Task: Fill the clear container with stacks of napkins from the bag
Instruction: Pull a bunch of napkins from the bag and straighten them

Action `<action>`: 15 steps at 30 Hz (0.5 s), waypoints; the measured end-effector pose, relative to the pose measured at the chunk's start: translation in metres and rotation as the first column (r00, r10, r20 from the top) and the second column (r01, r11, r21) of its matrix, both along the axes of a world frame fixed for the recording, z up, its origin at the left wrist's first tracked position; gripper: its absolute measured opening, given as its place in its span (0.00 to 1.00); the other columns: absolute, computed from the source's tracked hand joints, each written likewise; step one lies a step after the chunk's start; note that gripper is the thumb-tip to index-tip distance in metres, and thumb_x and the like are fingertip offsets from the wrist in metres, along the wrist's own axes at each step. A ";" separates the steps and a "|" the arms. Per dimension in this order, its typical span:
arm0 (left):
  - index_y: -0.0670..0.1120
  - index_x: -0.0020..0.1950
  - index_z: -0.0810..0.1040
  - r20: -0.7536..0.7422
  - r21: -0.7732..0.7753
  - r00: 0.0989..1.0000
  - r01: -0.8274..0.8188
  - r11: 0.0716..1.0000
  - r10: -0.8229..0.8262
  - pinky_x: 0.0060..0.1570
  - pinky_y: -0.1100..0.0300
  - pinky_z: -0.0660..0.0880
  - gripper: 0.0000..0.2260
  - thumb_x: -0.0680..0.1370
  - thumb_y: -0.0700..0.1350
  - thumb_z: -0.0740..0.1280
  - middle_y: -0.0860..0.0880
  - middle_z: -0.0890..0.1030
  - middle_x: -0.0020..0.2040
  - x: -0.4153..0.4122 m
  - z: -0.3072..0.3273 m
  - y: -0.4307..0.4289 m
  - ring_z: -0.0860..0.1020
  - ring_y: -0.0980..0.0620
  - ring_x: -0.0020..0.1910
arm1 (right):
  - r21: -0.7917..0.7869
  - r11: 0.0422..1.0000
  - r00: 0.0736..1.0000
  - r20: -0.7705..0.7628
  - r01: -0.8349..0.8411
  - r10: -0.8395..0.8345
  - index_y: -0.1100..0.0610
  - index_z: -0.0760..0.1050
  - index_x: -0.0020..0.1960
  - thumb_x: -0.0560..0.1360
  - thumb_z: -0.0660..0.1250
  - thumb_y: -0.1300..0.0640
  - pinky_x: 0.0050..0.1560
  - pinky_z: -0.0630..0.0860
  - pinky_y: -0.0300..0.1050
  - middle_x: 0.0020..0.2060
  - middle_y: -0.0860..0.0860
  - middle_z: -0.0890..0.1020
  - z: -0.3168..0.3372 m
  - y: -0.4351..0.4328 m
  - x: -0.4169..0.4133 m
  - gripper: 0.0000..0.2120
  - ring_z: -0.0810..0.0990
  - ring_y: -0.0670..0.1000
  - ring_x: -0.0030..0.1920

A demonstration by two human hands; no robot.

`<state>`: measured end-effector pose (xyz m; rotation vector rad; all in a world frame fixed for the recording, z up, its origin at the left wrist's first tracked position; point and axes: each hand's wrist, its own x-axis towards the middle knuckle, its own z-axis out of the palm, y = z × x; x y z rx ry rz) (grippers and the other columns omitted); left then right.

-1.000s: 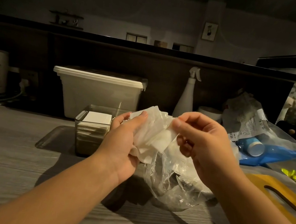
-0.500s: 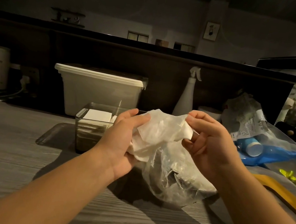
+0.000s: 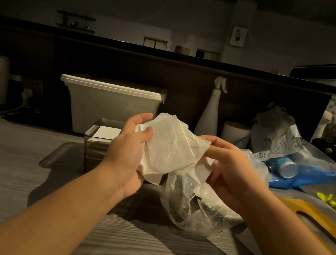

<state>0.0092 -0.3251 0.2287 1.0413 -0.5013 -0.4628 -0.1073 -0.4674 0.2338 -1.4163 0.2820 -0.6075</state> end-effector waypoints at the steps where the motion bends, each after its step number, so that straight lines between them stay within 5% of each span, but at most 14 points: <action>1: 0.62 0.64 0.75 0.004 0.005 1.000 -0.006 1.000 0.006 0.35 0.55 0.79 0.13 0.84 0.46 0.59 0.52 0.77 0.59 0.001 0.000 0.000 0.79 0.44 0.54 | -0.031 1.000 1.000 -0.009 0.006 -0.006 0.63 0.79 0.55 0.75 0.68 0.67 0.46 0.83 0.50 0.50 0.58 0.85 0.000 0.000 0.000 0.09 0.85 0.59 0.50; 4: 0.62 0.64 0.75 -0.001 0.024 1.000 0.011 1.000 -0.011 0.36 0.54 0.78 0.12 0.84 0.47 0.59 0.51 0.77 0.59 0.001 0.000 0.000 0.79 0.44 0.54 | -0.156 0.986 0.995 -0.071 0.065 -0.076 0.60 0.79 0.56 0.74 0.72 0.61 0.49 0.83 0.55 0.49 0.57 0.86 -0.003 0.000 0.002 0.12 0.86 0.58 0.49; 8: 0.61 0.64 0.74 -0.024 0.052 0.996 0.090 0.995 -0.089 0.36 0.53 0.78 0.12 0.82 0.48 0.63 0.50 0.78 0.58 -0.005 -0.004 -0.001 0.79 0.43 0.54 | -0.243 0.955 0.984 -0.020 0.167 -0.177 0.59 0.80 0.49 0.74 0.73 0.61 0.40 0.81 0.49 0.43 0.56 0.86 -0.005 0.003 0.003 0.05 0.86 0.56 0.42; 11: 0.59 0.62 0.76 -0.086 0.017 0.984 0.155 0.988 -0.153 0.39 0.50 0.79 0.13 0.80 0.46 0.65 0.48 0.81 0.56 -0.012 -0.006 -0.006 0.81 0.42 0.53 | -0.228 0.938 0.961 0.145 0.262 -0.234 0.59 0.80 0.44 0.75 0.70 0.66 0.38 0.79 0.51 0.37 0.55 0.84 0.000 0.003 0.000 0.03 0.82 0.56 0.38; 15: 0.58 0.64 0.75 -0.105 0.022 0.975 0.197 0.980 -0.194 0.39 0.51 0.80 0.17 0.78 0.43 0.68 0.47 0.82 0.55 -0.018 -0.010 -0.010 0.83 0.43 0.50 | -0.123 0.941 0.941 0.175 0.314 -0.291 0.58 0.79 0.43 0.76 0.71 0.60 0.38 0.80 0.46 0.40 0.53 0.83 0.001 0.000 0.000 0.03 0.83 0.58 0.45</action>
